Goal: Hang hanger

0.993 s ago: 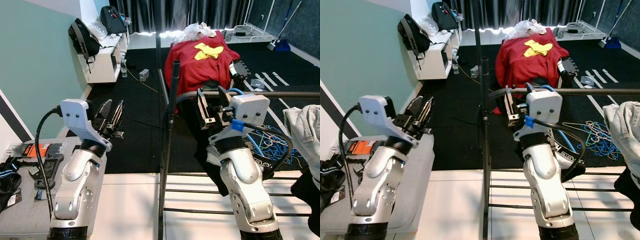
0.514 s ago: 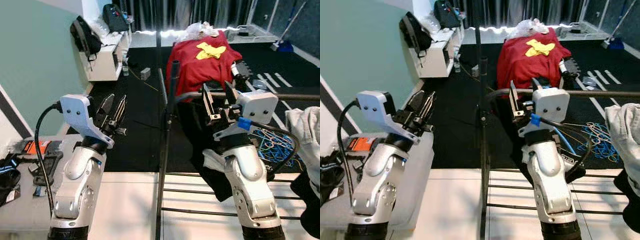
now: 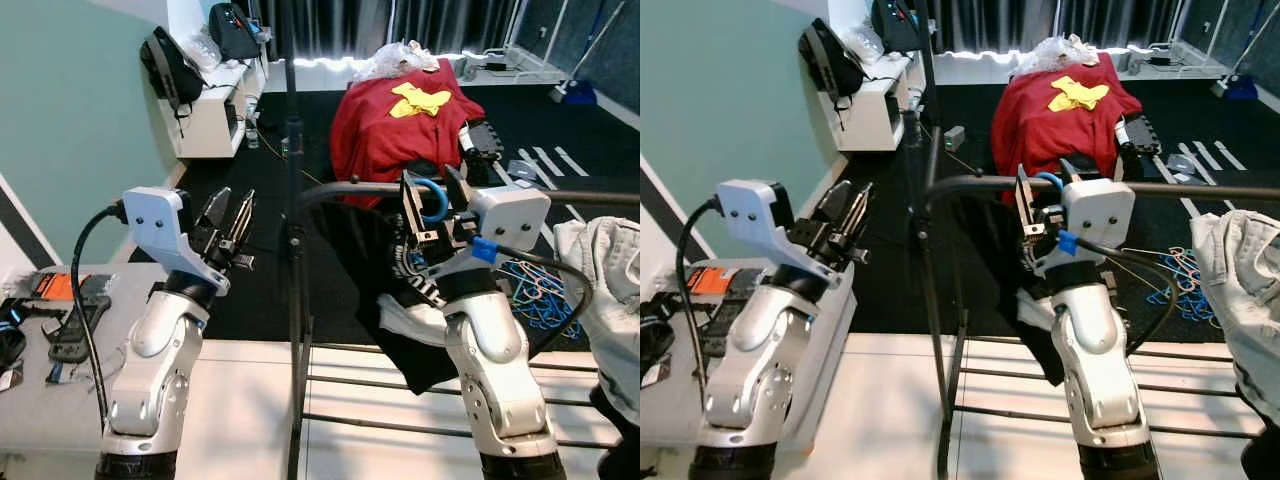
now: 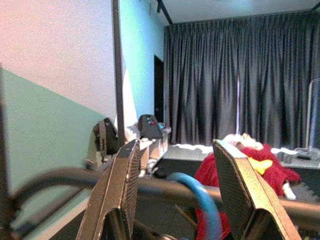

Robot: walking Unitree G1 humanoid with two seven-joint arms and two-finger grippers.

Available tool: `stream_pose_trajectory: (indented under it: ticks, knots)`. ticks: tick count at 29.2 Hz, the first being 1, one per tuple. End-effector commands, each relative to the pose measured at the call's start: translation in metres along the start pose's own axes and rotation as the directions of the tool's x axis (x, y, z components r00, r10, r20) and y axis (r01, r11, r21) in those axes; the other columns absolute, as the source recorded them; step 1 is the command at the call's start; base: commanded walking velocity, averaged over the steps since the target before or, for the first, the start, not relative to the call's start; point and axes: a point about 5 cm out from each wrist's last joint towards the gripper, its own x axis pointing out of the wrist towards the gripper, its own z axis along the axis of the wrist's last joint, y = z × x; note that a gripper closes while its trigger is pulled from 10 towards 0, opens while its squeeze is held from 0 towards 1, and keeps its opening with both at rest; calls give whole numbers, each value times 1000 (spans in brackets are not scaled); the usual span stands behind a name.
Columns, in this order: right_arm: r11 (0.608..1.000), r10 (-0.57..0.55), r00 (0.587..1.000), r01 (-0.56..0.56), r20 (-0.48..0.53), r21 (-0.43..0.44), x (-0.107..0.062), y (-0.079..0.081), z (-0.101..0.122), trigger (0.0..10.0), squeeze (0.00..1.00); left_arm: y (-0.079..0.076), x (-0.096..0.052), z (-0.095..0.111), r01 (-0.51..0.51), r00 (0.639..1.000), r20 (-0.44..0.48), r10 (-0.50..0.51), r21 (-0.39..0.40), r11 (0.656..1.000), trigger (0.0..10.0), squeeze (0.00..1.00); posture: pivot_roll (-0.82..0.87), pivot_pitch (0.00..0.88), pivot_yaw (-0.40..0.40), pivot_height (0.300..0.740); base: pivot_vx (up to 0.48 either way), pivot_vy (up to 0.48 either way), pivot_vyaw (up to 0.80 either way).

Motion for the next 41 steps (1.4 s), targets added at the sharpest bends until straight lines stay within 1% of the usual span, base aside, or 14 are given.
stream_pose_trajectory:
  ticks: [1,20,32,39,41]
  knots:
    - [1000,-9,1000,9,9,0,0,-2,1,10000,0,-2,1,2,8,1000,0,-8,15,1000,10000,0,-108,46,22,740,0,-337,0]
    - [1000,1,1000,-1,14,5,-1,-1,1,10000,0,-4,0,1,23,1000,-9,-23,14,1000,10000,0,-113,35,20,740,0,-333,0]
    - [1000,-3,1000,3,10,-2,-1,-3,0,10000,0,-7,0,-1,35,999,-28,-35,12,999,10000,0,-119,55,30,740,0,-334,0]
    - [1000,-10,1000,10,4,-9,0,-6,0,10000,0,-9,1,-2,42,999,-28,-42,2,999,10000,0,-131,52,29,740,0,-331,0]
    - [1000,-5,1000,5,8,-17,2,-7,1,10000,0,-10,3,-3,40,999,-25,-40,-6,999,10000,0,-157,62,30,740,0,-319,0]
